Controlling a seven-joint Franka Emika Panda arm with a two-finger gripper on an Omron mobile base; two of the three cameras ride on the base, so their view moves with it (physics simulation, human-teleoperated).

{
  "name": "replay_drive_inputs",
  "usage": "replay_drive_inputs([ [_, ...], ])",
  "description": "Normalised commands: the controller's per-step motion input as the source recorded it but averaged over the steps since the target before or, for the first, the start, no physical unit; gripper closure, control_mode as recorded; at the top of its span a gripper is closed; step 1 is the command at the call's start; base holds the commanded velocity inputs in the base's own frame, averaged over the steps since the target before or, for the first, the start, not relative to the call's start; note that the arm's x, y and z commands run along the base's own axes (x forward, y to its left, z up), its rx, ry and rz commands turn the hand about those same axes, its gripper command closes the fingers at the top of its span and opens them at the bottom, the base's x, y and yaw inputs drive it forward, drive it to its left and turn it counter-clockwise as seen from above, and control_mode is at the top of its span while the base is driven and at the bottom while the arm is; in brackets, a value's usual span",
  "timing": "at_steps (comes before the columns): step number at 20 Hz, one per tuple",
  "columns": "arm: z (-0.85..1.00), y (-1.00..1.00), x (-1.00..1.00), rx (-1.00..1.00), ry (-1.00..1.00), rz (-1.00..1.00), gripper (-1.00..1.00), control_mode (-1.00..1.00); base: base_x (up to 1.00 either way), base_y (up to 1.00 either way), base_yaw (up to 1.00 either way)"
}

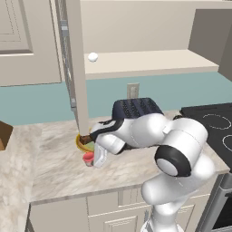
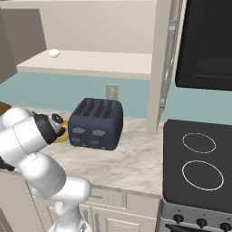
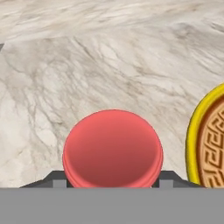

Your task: Pick the avocado and bread from the counter and place them on the plate. Then pick the jam from the cabinet and place it next to the plate. Lastly close the cabinet door.

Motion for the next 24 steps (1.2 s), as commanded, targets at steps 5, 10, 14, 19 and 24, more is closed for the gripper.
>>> replay_drive_inputs([
  [5,-0.12,0.04,0.22,0.0,0.0,0.03,1.0,-1.0,0.0,0.0,0.0],
  [10,-0.12,0.04,0.23,0.0,0.0,0.02,1.0,-1.0,0.0,0.0,0.0],
  [14,-0.16,0.04,0.21,0.0,0.0,0.02,1.0,-1.0,0.0,0.0,0.0],
  [19,-0.27,0.08,0.07,0.0,0.0,0.03,1.0,-1.0,0.0,0.0,0.0],
  [24,-0.13,0.09,0.0,0.0,0.0,0.01,-1.0,-1.0,0.0,0.0,0.0],
])
